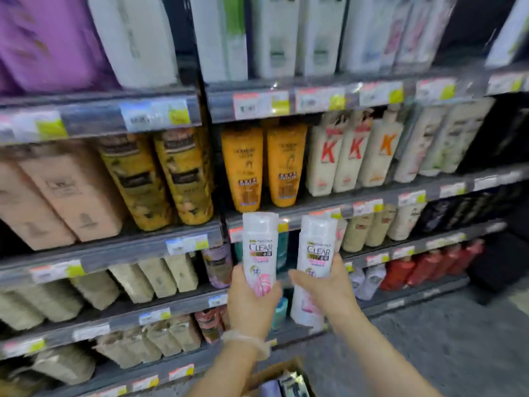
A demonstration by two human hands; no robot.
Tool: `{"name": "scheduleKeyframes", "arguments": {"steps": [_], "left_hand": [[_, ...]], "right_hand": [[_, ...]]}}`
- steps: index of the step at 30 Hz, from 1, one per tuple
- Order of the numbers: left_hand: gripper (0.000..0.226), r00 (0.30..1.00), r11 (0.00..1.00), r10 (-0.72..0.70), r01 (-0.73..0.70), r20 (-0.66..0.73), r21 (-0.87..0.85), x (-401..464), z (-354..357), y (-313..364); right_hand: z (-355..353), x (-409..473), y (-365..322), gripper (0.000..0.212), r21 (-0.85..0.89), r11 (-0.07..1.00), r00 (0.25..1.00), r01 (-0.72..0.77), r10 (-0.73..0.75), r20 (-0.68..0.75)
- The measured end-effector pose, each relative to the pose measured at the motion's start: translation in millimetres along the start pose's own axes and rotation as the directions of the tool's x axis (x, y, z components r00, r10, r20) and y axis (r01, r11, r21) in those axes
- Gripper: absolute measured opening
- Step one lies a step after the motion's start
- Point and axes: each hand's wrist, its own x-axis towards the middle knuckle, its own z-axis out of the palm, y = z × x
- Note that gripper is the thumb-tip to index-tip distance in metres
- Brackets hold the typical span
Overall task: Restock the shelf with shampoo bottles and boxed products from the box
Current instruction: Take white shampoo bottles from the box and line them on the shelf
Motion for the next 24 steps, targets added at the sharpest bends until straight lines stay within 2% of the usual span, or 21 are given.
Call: {"name": "scheduleKeyframes", "arguments": {"steps": [5, 8, 12, 17, 21, 24], "left_hand": [[0.043, 0.991, 0.991, 0.129, -0.128, 0.028, -0.03, -8.4, -13.9, 102.7], [0.044, 0.978, 0.978, 0.202, -0.199, 0.052, -0.06, -9.1, -16.4, 157.1], [0.045, 0.952, 0.951, 0.306, -0.304, 0.022, -0.06, -10.7, -7.0, 208.9], [0.043, 0.948, 0.948, 0.314, -0.311, 0.041, -0.063, -21.6, 31.1, 239.8], [0.045, 0.951, 0.95, 0.304, -0.299, 0.049, -0.084, -28.5, 83.3, 249.3], [0.042, 0.963, 0.959, 0.267, -0.263, 0.029, -0.1, -34.7, 140.1, 263.0]], "right_hand": [[-16.7, -17.4, -102.6, 0.051, 0.037, 0.99, 0.989, 0.134, -0.131, -0.061], [-28.2, -20.7, -160.5, 0.043, 0.061, 0.974, 0.972, 0.219, -0.213, -0.098], [-47.9, -25.6, -216.2, 0.053, 0.074, 0.947, 0.946, 0.314, -0.305, -0.11], [-93.0, -24.1, -238.4, 0.047, 0.03, 0.93, 0.925, 0.366, -0.36, -0.122], [-143.4, -5.4, -241.3, 0.053, 0.025, 0.931, 0.928, 0.365, -0.361, -0.095], [-193.8, 22.5, -245.7, 0.043, -0.006, 0.921, 0.92, 0.389, -0.389, -0.044]]}}
